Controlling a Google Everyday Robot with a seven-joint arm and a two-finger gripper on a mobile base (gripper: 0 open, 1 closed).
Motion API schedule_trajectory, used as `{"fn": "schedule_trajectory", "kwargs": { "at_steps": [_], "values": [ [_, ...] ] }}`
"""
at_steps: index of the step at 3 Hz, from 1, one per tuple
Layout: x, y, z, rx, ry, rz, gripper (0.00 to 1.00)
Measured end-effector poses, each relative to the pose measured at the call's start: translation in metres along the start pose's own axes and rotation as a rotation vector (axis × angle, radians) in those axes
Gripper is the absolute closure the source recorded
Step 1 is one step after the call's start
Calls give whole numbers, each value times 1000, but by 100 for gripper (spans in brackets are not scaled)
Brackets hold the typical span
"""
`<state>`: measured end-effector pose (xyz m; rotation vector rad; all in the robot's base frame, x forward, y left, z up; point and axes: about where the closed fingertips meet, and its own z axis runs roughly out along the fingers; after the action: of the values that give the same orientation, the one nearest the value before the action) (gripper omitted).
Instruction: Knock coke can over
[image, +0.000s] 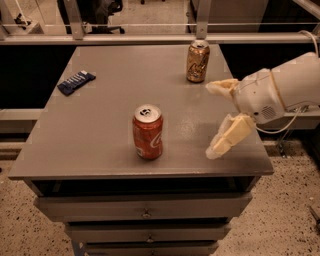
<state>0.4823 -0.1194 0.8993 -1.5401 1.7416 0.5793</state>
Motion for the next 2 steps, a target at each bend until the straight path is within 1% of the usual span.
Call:
{"fn": "schedule_trajectory", "kwargs": {
  "at_steps": [1, 2],
  "values": [
    [-10, -1, 42, -52, -126, -16, 0],
    [-18, -4, 80, -90, -220, -8, 0]
  ]
}}
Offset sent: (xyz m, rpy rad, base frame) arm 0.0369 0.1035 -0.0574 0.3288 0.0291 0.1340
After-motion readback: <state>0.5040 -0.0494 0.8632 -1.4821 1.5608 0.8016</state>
